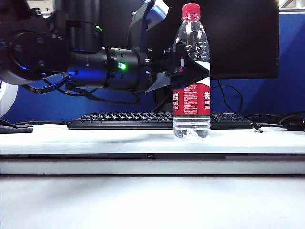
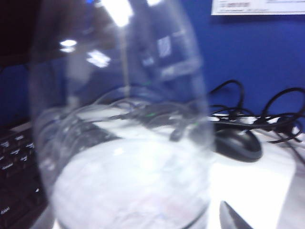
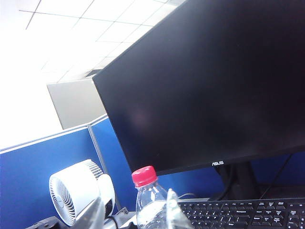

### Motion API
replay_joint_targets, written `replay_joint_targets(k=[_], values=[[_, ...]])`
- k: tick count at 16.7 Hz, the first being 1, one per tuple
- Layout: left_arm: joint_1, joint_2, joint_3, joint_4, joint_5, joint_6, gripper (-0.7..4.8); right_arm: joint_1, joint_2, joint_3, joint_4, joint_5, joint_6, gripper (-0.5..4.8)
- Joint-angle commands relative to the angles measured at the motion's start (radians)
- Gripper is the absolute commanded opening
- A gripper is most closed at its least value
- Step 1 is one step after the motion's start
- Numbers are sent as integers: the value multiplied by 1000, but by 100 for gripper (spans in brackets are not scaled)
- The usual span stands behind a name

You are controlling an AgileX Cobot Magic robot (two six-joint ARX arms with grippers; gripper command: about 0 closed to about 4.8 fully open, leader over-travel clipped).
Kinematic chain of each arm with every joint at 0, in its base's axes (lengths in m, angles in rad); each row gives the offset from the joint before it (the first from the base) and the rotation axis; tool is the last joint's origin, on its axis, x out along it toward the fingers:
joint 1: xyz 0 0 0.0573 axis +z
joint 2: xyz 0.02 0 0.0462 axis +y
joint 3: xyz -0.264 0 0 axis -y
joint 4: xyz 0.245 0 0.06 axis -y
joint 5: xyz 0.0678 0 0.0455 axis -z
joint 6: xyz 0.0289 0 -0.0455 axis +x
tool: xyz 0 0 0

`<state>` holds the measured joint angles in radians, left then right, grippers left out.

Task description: Unscrew the cap from the plastic bottle on the table.

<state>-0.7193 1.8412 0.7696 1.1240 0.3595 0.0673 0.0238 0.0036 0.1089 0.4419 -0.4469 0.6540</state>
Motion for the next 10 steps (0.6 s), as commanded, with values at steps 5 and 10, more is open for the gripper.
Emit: replay_joint_targets(k=[5, 10], values=[[0, 84, 48, -11, -3, 3, 479, 0, -2, 6, 7, -1, -4, 172], [-6, 99, 77, -18, 4, 7, 367, 0, -2, 6, -2, -1, -4, 181]])
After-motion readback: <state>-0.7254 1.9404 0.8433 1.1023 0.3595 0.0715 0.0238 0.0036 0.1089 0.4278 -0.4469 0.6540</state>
